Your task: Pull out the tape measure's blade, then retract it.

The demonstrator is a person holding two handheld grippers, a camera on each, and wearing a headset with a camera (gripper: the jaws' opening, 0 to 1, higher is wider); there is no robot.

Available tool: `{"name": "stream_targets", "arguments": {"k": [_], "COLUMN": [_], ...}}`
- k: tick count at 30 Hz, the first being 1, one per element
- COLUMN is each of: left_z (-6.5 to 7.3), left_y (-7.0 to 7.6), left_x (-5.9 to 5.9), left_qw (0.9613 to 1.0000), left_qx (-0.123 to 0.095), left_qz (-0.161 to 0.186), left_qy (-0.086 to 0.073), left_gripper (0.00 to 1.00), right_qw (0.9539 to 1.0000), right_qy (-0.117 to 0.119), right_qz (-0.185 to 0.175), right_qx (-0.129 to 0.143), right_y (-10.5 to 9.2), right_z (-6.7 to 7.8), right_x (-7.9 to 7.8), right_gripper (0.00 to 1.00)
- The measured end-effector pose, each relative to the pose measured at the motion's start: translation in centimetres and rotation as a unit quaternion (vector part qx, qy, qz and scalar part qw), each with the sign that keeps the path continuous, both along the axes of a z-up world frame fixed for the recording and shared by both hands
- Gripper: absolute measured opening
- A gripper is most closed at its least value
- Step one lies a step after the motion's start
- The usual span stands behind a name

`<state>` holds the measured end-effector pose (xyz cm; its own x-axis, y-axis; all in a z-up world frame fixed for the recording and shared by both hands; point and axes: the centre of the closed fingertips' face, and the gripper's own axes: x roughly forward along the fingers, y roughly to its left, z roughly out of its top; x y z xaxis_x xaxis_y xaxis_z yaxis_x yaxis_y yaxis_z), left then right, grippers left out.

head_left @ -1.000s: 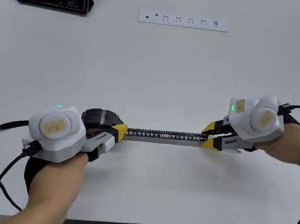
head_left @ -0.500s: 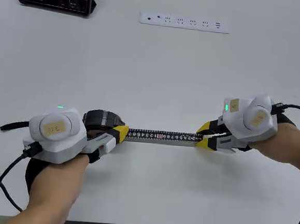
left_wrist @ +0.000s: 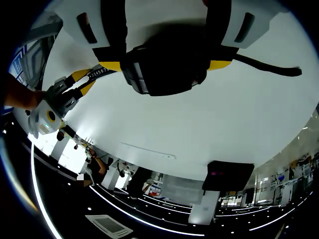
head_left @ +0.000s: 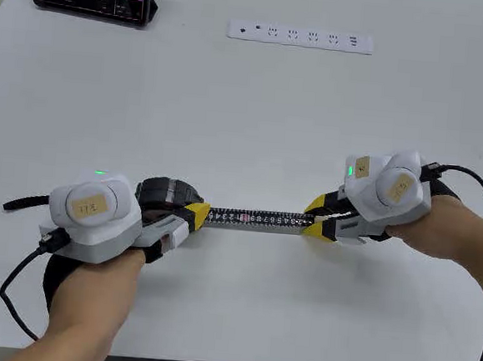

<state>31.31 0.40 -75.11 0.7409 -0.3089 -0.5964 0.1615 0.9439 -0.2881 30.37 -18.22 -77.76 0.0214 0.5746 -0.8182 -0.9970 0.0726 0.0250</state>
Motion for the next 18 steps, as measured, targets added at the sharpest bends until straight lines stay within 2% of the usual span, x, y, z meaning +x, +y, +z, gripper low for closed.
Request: {"name": "stream_targets", "arguments": {"k": [18], "left_z": [0.0], "left_y": [-0.1], "left_x": [-0.1], "left_qw": [1.0000], "left_qx": [-0.006], "left_qz": [0.000], "left_qy": [0.001], "left_gripper": [0.59], "right_qw": [0.9999], "right_qy": [0.007], "right_qz": [0.008], "right_qx": [0.012], "right_y": [2.6], "right_z": [0.0], "right_x": [0.1], "right_gripper": [0.11]}}
